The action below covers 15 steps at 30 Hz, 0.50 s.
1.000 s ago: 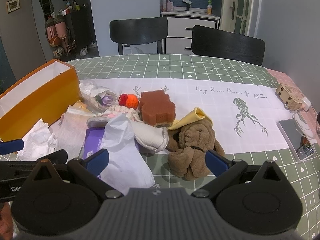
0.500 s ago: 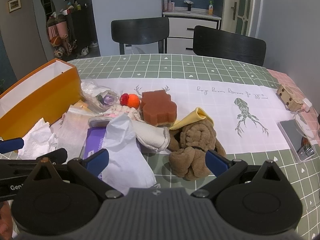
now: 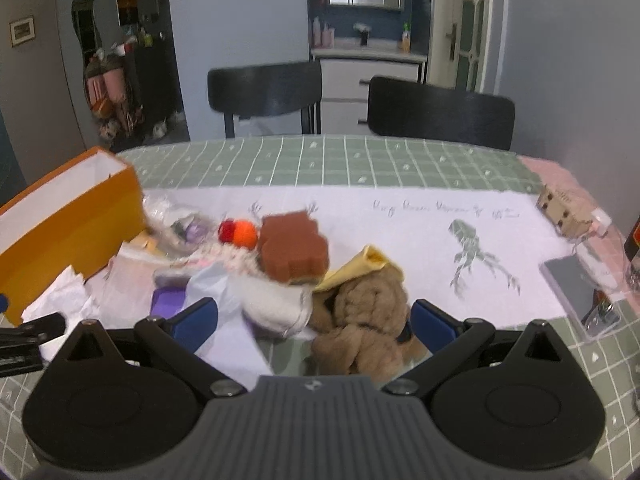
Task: Organize soft objects
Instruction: 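Grasp the white crumpled tissue with the left tool while the right tool grasps the brown plush bear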
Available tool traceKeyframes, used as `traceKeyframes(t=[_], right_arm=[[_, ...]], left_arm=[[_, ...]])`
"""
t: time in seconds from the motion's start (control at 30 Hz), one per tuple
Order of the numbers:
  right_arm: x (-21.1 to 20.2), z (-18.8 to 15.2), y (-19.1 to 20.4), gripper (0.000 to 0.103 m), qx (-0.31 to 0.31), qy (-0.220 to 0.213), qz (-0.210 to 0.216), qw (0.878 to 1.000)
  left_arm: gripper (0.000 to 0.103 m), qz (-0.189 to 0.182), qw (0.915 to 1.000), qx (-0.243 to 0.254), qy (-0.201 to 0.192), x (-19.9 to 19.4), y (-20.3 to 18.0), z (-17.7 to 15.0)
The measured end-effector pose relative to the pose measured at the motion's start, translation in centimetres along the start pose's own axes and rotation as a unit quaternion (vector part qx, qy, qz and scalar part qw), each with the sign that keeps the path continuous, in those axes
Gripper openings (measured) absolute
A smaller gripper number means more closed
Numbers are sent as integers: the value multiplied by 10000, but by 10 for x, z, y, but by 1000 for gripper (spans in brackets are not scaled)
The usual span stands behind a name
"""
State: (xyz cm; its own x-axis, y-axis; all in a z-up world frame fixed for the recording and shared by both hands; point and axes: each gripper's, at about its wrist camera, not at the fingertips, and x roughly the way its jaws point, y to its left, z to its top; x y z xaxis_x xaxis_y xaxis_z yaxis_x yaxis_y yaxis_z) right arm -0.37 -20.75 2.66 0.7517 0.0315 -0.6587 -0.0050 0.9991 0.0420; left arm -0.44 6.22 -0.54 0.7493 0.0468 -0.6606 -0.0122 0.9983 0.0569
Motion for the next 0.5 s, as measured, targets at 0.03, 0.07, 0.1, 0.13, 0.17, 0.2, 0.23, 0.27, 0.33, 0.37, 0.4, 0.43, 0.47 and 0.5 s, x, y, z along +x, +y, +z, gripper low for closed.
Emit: traceKeyframes(t=[0.03,0.07,0.1,0.13,0.17,0.2,0.23,0.27,0.33,0.37,0.4,0.43,0.47,0.5], right_arm=[[0,1,-3,101,12,-51,39,10000],[1,2,-7,101,27,-74,130,9999],[2,3,-12,101,48,-77,259,9996],[3,4,-17,101,90,-75,405,9991],[4,4,-21,101,135,-71,500,9986],[6,5,-23,101,168,-61,549,9983],[7,6,-26,101,192,-59,575,9981],[9,7,-30,101,206,-69,577,9981],[12,9,-35,101,230,-91,530,9983],[13,10,-38,101,249,-108,493,9984],[15,10,-42,101,262,-129,446,9986],[16,10,-45,101,259,-153,394,9988],[17,10,-48,101,240,-181,317,9990],[18,10,-50,101,211,-204,253,9992]], left_arm=[[103,47,10000,-60,-8,1,6,-1],[103,74,9999,-103,-22,1,10,-1],[103,83,9999,-143,-33,1,14,-2],[103,79,9998,-170,-39,1,17,-2],[103,66,9998,-190,-45,1,19,-3],[103,44,9998,-210,-61,2,21,-3],[103,4,9997,-233,-94,3,24,-5],[103,-27,9997,-241,-106,5,26,-5],[103,-67,9995,-290,-35,10,32,-8],[103,-74,9995,-314,-21,12,34,-9],[103,-77,9994,-333,-36,14,37,-11],[103,-58,9994,-327,-80,15,39,-13],[103,-24,9995,-304,-128,16,40,-14],[103,7,9996,-245,-172,17,41,-16]])
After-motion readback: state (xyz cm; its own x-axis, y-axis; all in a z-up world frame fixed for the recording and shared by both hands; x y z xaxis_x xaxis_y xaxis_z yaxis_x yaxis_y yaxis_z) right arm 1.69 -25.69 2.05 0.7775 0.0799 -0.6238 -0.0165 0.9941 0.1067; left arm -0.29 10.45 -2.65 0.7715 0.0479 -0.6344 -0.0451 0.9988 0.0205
